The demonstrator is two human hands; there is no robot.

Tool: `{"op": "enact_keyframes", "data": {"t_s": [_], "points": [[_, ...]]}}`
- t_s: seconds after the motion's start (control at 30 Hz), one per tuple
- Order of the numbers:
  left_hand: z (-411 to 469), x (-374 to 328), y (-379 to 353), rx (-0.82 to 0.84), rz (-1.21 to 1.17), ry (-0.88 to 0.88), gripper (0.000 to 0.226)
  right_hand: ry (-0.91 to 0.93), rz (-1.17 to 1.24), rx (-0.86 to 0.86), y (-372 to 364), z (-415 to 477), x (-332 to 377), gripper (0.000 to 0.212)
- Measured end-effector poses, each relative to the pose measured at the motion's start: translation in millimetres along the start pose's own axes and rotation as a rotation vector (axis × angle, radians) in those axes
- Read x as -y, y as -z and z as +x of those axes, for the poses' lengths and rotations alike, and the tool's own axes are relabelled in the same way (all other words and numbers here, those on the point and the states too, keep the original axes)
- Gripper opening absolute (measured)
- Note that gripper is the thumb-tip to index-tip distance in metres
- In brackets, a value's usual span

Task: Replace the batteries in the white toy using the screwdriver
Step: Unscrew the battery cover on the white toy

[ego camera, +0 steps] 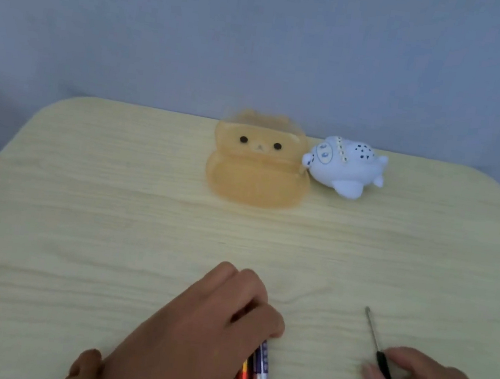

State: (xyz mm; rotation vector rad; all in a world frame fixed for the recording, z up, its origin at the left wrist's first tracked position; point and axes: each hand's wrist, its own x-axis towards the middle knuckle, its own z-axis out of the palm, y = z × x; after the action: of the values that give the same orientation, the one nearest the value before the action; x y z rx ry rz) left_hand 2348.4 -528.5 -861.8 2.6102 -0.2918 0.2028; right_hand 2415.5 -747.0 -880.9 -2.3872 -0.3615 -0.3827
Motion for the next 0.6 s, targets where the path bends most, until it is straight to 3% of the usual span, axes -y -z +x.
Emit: {"op": "enact_keyframes", "data": {"t_s": [0.07, 0.17, 0.33, 0.6], "points": [[-1.6, 0.3, -3.2, -0.041, -0.002, -0.017, 0.047, 0.127, -0.105, 0.003, 4.2, -8.2, -5.2, 0.038], [-3.1, -2.8, -2.0, -0.038, 0.043, -0.014, 0.051, 0.158, -0.197, 0.014, 13.3, -13.4, -6.4, 0.04], [-12.7, -13.0, 4.4, -0.009, 0.043, 0.004, 0.051, 0.038, -0.259, -0.025, 22.8, -23.5, 4.2, 0.021], [-18.7, -15.6, 6.4, -0.031, 0.045, 0.057, 0.058, -0.029, -0.358, 0.099, 25.0, -21.8, 13.3, 0.026]]}}
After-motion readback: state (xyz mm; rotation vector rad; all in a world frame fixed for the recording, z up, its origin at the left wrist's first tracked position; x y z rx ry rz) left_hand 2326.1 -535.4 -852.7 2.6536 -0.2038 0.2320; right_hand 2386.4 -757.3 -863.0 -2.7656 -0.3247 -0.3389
